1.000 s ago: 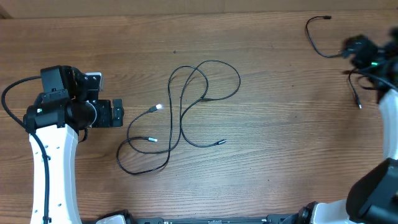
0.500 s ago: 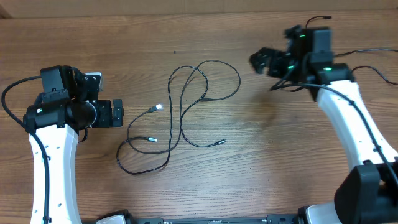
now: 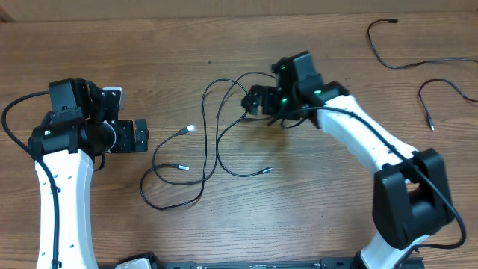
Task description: Untangle cables
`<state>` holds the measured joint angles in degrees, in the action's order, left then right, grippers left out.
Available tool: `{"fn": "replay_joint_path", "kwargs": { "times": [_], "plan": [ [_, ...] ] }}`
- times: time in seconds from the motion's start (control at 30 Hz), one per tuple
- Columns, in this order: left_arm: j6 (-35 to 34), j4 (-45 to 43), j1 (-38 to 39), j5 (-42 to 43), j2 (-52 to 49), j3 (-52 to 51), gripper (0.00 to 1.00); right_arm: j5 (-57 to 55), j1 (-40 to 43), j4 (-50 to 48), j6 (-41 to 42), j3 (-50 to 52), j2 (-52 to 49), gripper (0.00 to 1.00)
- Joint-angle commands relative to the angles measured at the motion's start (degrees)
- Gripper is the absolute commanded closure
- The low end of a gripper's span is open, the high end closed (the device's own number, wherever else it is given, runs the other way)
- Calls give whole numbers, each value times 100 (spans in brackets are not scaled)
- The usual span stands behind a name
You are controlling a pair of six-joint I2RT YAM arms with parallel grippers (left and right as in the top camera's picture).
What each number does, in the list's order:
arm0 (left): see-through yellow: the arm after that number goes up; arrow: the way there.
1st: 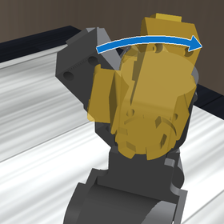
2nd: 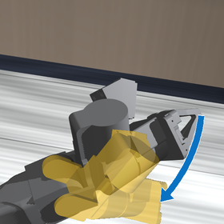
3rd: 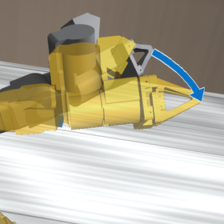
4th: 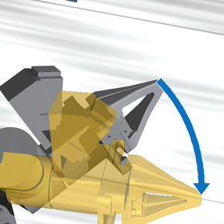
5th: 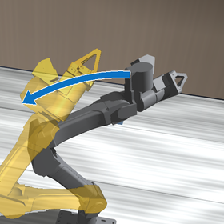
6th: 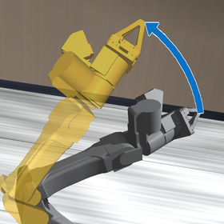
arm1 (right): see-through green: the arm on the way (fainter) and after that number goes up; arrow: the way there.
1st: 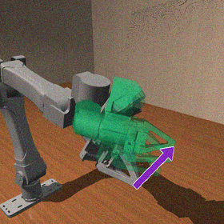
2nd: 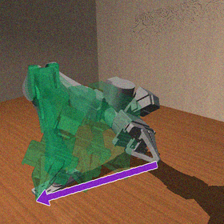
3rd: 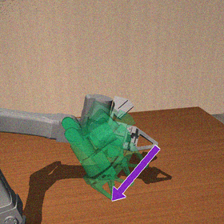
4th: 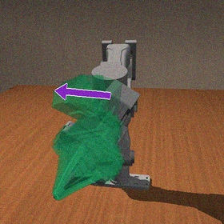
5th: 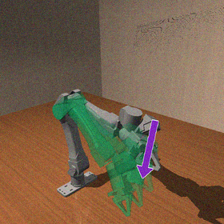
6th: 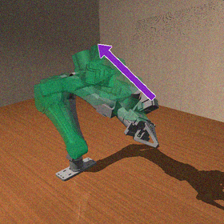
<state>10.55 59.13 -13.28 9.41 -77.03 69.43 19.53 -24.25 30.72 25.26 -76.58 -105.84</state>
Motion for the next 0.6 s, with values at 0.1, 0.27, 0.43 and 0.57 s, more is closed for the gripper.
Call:
{"fn": "replay_joint_path", "kwargs": {
  "times": [0.1,0.27,0.43,0.57],
  "plan": [
    [81,-2,-57,9,44,92,0,24,-514,-402,199,-28,17,0],
    [81,0,-57,9,44,92,0,-413,-804,-837,450,-28,13,0],
    [81,-2,-57,9,44,92,0,-802,-929,-1220,1237,-28,-164,0],
    [81,0,-57,7,44,92,0,-680,-951,-1674,1399,-28,-461,0]
  ]
}}
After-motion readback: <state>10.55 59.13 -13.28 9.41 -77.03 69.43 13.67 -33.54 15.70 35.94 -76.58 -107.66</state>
